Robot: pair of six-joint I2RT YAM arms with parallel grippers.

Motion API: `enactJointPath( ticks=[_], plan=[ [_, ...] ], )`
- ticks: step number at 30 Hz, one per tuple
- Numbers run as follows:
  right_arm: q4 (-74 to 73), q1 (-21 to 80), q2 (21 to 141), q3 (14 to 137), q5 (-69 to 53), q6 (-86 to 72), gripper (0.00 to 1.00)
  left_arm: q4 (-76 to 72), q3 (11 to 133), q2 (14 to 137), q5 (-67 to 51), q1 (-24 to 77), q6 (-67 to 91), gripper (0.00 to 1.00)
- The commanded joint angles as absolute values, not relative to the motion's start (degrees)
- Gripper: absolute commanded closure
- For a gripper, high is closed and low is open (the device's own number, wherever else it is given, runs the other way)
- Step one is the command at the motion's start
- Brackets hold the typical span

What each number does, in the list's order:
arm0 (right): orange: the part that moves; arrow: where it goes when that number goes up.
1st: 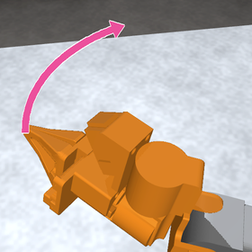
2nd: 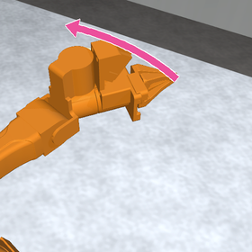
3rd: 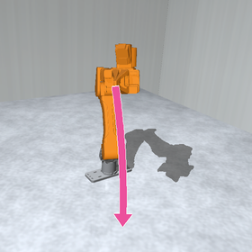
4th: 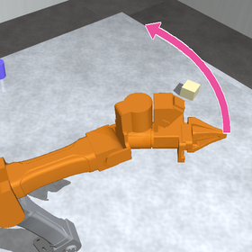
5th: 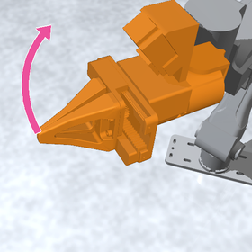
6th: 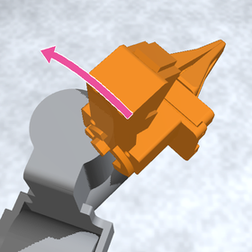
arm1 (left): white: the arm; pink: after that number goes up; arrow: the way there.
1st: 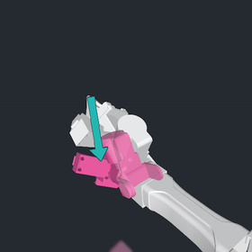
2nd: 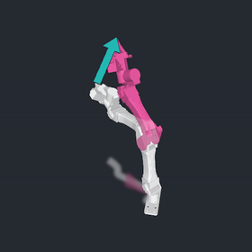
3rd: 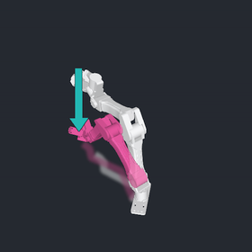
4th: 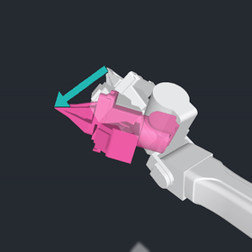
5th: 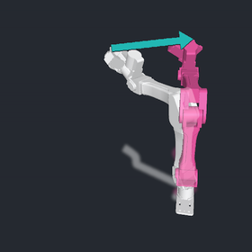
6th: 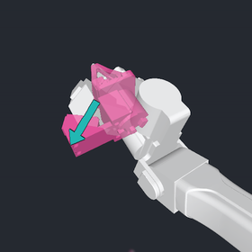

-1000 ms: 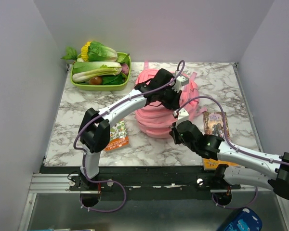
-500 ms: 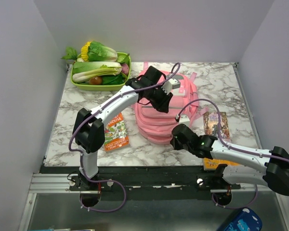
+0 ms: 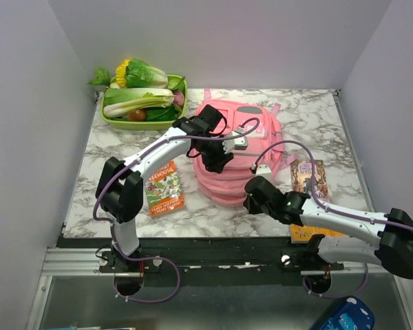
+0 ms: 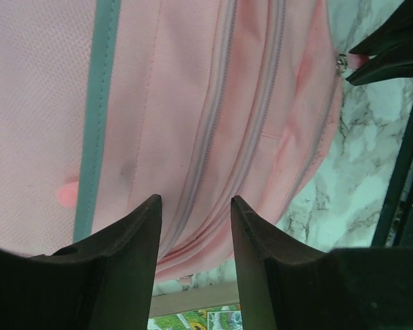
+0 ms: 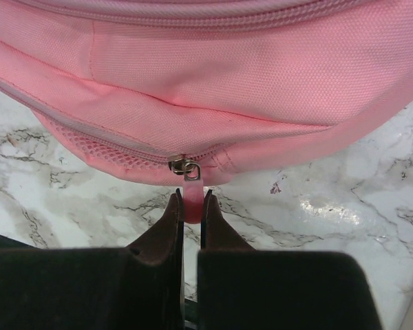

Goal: Pack the student bag
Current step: Unzip the student bag at the center of the board.

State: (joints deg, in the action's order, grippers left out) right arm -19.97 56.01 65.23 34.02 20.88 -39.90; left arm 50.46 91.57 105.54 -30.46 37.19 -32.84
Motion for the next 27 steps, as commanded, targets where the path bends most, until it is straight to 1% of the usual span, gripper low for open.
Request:
enactJointPath(
  ticks=[1, 3, 6, 9, 13, 17, 18, 20, 21, 23, 24, 25, 27],
  plan=[
    [-22.8, 55.7, 64.9, 36.3, 17.8, -38.1, 0.91, 41.7, 87.2, 101.6, -23.8, 38.9, -36.6, 0.48],
    [-23.3, 55.4, 64.7, 36.9, 17.1, -38.1, 0.9, 36.7, 84.6, 100.6, -20.1, 40.3, -37.2, 0.49],
    [-24.5, 54.8, 64.7, 37.8, 16.5, -38.1, 0.9, 31.1, 80.9, 99.8, -16.4, 41.1, -36.9, 0.53],
    [-24.7, 54.6, 64.6, 38.0, 16.4, -37.9, 0.91, 25.5, 78.3, 99.1, -12.4, 41.4, -36.9, 0.53],
    [-24.8, 54.4, 64.4, 37.8, 16.0, -38.3, 0.91, 20.9, 76.9, 98.5, -11.0, 41.4, -36.3, 0.52],
    [-23.8, 54.3, 63.7, 35.6, 15.5, -40.7, 0.92, 21.8, 77.3, 99.7, -12.2, 41.4, -36.6, 0.52],
    [-23.6, 54.4, 63.3, 35.2, 15.5, -41.4, 0.92, 22.2, 77.3, 100.3, -12.2, 41.5, -36.9, 0.54],
    [-23.5, 54.4, 62.8, 34.5, 15.6, -41.8, 0.92, 22.8, 77.5, 100.8, -12.5, 41.6, -37.2, 0.62],
    [-23.6, 54.3, 62.3, 34.5, 15.6, -41.7, 0.93, 23.1, 77.7, 101.2, -12.4, 41.5, -37.2, 0.75],
    [-23.9, 54.0, 61.5, 34.6, 15.8, -41.5, 0.92, 23.9, 78.6, 101.3, -13.0, 41.5, -36.7, 0.88],
    [-24.0, 54.0, 61.1, 34.9, 16.0, -41.0, 0.91, 24.9, 78.9, 101.4, -13.5, 41.6, -36.4, 0.99],
    [-24.2, 53.5, 60.2, 34.8, 16.6, -40.7, 0.87, 25.5, 79.7, 101.2, -14.0, 41.6, -35.9, 1.0],
    [-24.2, 53.2, 59.4, 35.0, 17.2, -39.4, 0.85, 26.9, 80.0, 100.6, -15.6, 41.6, -35.4, 1.0]
  ],
)
